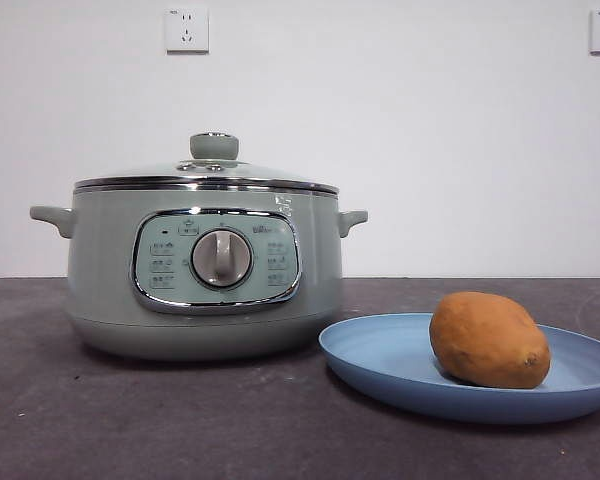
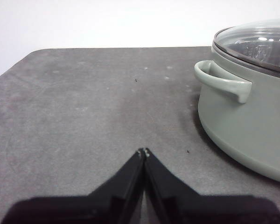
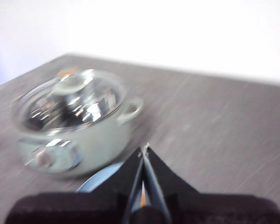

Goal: Take the potato out from the steamer,put the potato on the plate,close the lid

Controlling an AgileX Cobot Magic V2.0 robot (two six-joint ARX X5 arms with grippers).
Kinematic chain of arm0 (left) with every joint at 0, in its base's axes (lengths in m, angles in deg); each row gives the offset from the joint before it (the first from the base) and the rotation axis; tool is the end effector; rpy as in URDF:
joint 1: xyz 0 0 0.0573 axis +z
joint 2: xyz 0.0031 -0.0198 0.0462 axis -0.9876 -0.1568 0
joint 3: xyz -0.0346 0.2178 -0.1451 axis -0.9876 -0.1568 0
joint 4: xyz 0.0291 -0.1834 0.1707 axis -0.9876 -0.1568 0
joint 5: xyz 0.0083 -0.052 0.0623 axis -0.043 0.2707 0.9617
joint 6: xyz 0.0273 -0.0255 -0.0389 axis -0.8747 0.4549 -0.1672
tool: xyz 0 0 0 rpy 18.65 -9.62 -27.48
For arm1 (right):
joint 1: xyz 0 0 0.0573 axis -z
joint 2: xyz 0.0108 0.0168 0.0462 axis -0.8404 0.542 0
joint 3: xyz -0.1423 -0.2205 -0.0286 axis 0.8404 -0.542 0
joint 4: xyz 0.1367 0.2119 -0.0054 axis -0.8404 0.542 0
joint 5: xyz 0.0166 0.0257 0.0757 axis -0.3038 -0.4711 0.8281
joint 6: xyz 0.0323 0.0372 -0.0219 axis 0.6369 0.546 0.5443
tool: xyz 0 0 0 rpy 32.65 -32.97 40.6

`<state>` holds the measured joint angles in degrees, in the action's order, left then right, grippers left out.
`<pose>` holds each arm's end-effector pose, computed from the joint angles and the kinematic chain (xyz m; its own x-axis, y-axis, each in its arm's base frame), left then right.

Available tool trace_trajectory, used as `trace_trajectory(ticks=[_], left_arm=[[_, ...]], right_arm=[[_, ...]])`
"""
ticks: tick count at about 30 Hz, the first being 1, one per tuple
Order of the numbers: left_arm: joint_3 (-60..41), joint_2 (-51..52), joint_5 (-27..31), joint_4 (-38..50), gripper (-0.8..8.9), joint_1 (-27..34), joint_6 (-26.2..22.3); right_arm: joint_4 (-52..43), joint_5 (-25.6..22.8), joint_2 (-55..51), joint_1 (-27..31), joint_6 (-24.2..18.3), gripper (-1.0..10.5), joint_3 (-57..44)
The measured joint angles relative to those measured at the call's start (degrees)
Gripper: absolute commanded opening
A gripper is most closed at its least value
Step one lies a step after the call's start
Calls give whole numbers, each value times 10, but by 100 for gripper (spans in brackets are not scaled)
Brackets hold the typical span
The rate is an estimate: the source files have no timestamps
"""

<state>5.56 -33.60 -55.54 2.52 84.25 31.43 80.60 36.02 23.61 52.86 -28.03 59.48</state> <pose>0.0954 0.0038 0.1519 0.9860 0.0019 -0.1668 -0.0036 0.9999 -0.0100 0.0675 0.0161 0.3084 0.8792 0.4448 -0.1709 -0.4528 0.8915 -0.0092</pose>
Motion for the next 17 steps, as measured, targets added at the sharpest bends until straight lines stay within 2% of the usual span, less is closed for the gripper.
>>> trace_trajectory(ticks=[4,8,13,17], left_arm=[[0,0,0,0,-4,0,0],[0,0,0,0,-4,0,0],[0,0,0,0,-4,0,0],[0,0,0,0,-4,0,0]], right_arm=[[-118,-7,-53,16,9,0,-93],[-207,-85,-102,17,39,0,-202],[-259,-148,-143,15,98,0,-299],[-265,-150,-167,9,117,0,-339]])
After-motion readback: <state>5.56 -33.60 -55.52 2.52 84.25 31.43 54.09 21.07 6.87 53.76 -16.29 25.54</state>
